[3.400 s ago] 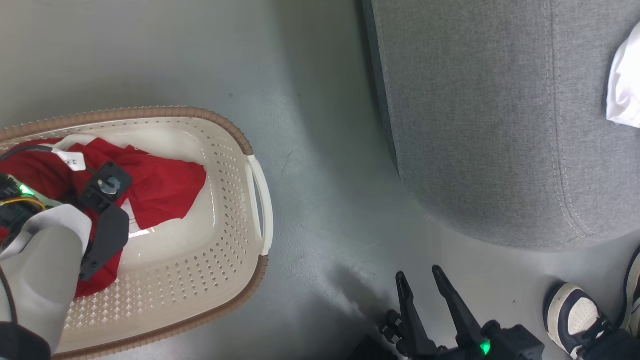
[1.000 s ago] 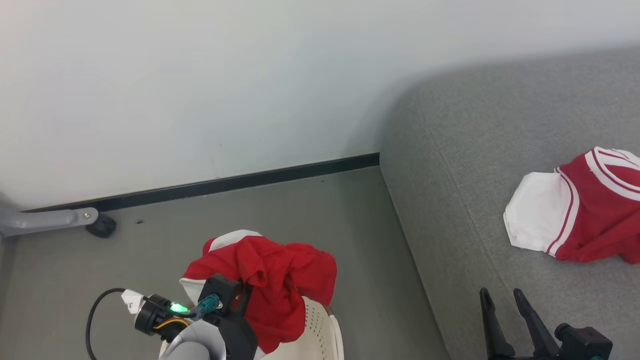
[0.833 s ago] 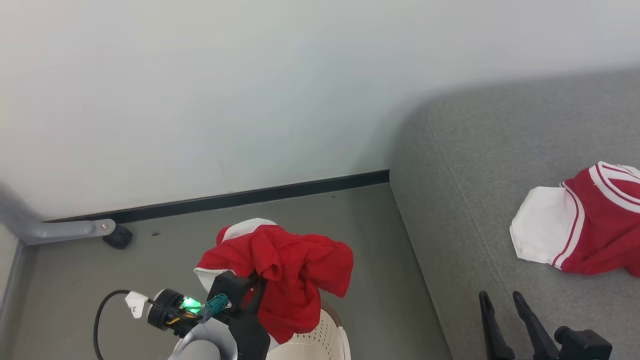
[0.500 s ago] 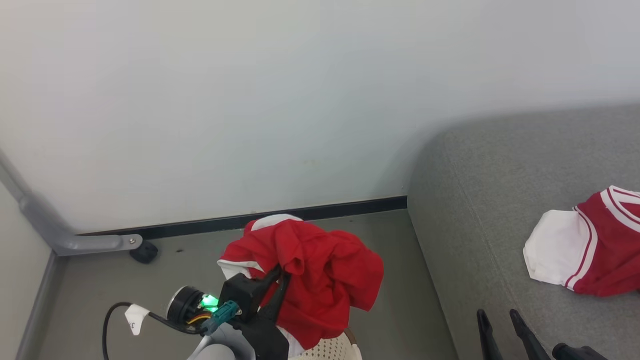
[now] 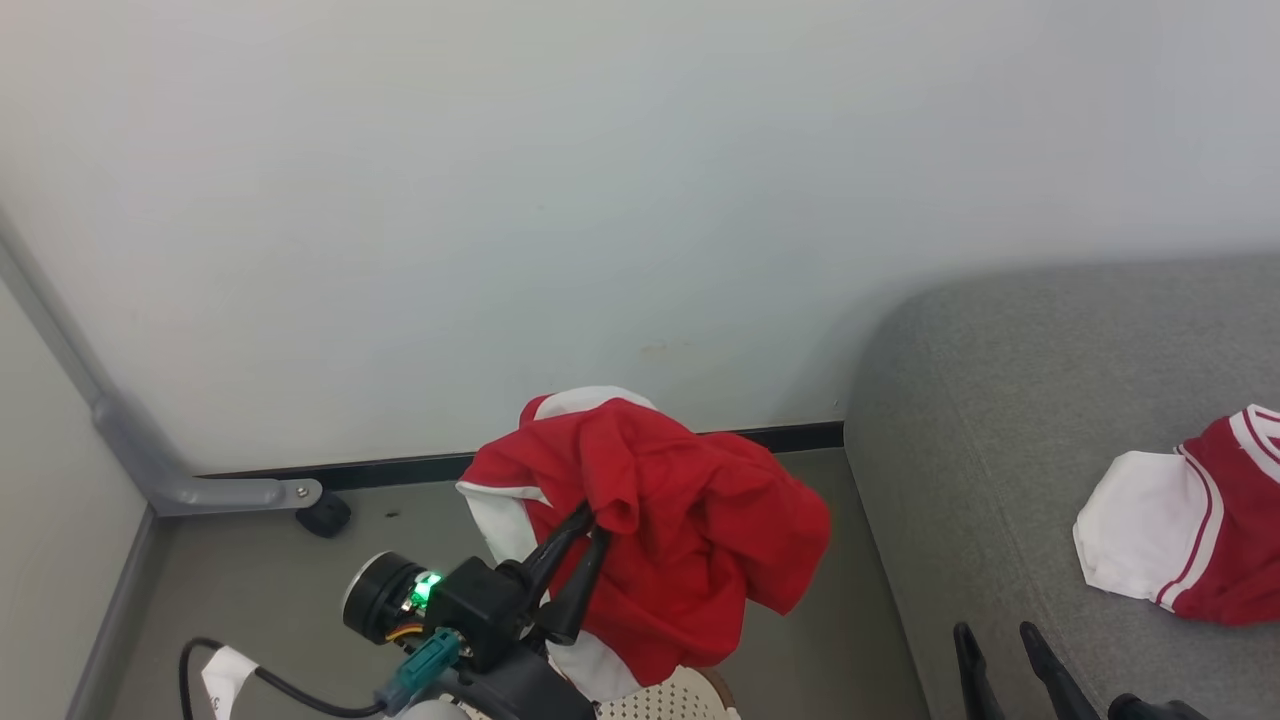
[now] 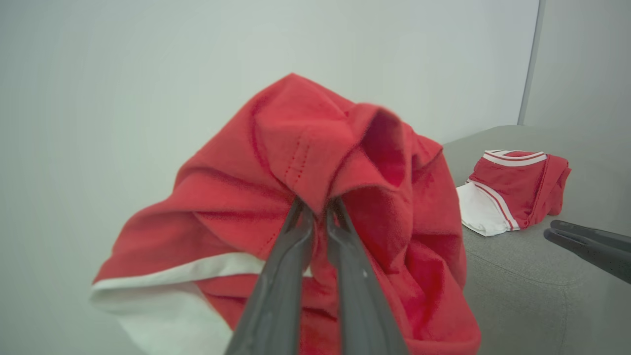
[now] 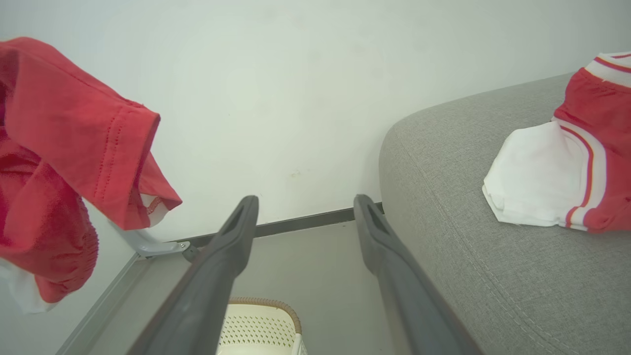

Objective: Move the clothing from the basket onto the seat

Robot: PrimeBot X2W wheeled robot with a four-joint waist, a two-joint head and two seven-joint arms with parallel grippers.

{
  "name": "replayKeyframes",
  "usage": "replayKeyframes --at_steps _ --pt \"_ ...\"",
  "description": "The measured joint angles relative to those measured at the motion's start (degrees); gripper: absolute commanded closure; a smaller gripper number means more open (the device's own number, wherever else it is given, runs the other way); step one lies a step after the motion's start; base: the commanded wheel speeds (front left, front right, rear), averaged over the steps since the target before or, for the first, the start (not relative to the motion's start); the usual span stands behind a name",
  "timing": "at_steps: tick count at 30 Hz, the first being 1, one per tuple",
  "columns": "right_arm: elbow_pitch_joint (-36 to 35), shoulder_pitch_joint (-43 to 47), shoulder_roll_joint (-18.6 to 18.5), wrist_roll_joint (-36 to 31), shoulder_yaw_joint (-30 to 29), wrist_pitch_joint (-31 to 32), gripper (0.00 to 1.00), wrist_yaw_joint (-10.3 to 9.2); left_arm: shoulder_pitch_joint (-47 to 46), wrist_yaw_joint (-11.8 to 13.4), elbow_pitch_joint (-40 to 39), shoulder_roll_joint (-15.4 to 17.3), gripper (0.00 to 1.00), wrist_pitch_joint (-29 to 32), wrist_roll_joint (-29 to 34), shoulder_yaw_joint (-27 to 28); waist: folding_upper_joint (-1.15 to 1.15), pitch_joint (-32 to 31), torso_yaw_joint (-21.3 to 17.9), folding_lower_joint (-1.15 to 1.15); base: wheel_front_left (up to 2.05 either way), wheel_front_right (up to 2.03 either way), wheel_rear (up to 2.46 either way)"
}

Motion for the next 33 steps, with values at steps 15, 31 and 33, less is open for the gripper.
replayKeyframes --at_steps 15,31,33 --pt "-8.1 0.4 0.8 -3.5 5.3 0.0 0.00 1.13 0.0 0.0 -10.8 2.2 1.00 0.0 0.0 -0.4 0.00 0.1 0.8 0.00 0.00 0.00 0.00" --pt "-20.1 -0.3 -8.4 -11.4 15.5 0.0 0.00 2.01 0.7 0.0 -11.7 3.5 1.00 0.1 0.0 -0.6 0.00 0.9 -1.5 0.00 0.00 0.00 0.00" --pt "-21.5 -0.4 -9.3 -11.8 16.8 0.0 0.00 2.01 0.7 0.0 -11.7 3.5 1.00 0.1 0.0 -0.6 0.00 1.0 -1.6 0.00 0.00 0.00 0.00"
